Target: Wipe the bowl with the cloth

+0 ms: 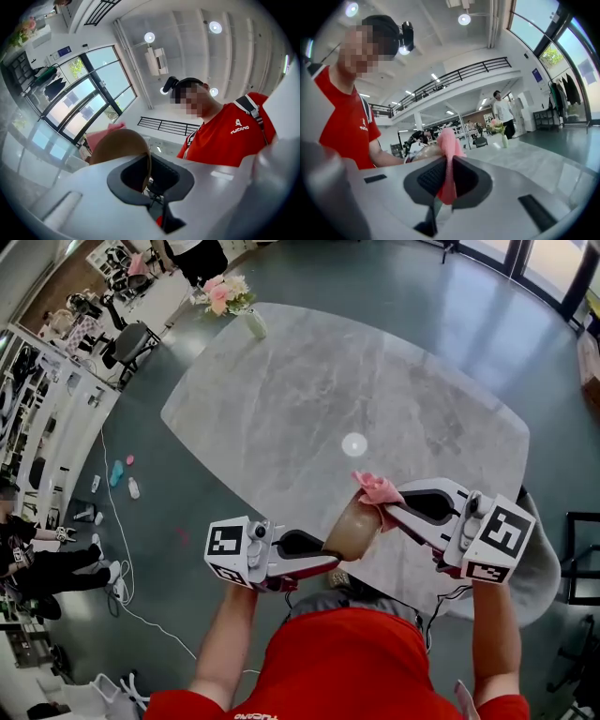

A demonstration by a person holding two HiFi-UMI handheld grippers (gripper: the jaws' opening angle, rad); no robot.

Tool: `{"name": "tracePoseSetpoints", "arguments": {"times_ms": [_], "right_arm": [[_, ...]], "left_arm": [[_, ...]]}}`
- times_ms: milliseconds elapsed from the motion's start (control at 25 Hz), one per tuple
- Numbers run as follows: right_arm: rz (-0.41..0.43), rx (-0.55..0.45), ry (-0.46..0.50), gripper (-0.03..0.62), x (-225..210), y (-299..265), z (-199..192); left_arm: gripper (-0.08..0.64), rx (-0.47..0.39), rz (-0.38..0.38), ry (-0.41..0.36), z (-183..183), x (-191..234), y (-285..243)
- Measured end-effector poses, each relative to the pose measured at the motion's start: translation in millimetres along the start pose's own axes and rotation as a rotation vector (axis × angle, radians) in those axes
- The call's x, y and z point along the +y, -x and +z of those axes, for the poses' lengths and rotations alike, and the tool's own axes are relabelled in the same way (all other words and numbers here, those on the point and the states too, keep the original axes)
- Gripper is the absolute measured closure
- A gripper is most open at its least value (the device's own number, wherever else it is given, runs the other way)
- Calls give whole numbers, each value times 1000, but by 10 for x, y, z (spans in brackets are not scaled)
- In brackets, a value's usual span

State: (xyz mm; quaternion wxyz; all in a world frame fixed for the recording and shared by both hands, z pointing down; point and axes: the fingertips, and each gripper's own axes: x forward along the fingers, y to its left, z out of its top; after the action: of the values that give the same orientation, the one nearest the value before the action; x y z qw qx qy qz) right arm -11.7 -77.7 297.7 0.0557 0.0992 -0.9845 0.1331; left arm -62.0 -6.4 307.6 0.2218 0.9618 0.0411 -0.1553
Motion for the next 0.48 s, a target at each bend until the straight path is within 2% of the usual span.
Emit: {"name": "tracePoseSetpoints", "arguments": {"times_ms": [80,200,360,480], "right_arm": [[31,-31,2,571,30,0,121],[30,-12,-1,571,-30,-19,79],[50,-9,-89,571,-104,-5,-124],[63,-32,-113,571,-105,1,-143]], "left_arm": [[545,5,-14,2,4,-4,-4],[545,-31,-42,4,85,-35,-5],[545,-94,-54,7,227,-22,23],[545,-93,-50,5,254,-2,20]]}}
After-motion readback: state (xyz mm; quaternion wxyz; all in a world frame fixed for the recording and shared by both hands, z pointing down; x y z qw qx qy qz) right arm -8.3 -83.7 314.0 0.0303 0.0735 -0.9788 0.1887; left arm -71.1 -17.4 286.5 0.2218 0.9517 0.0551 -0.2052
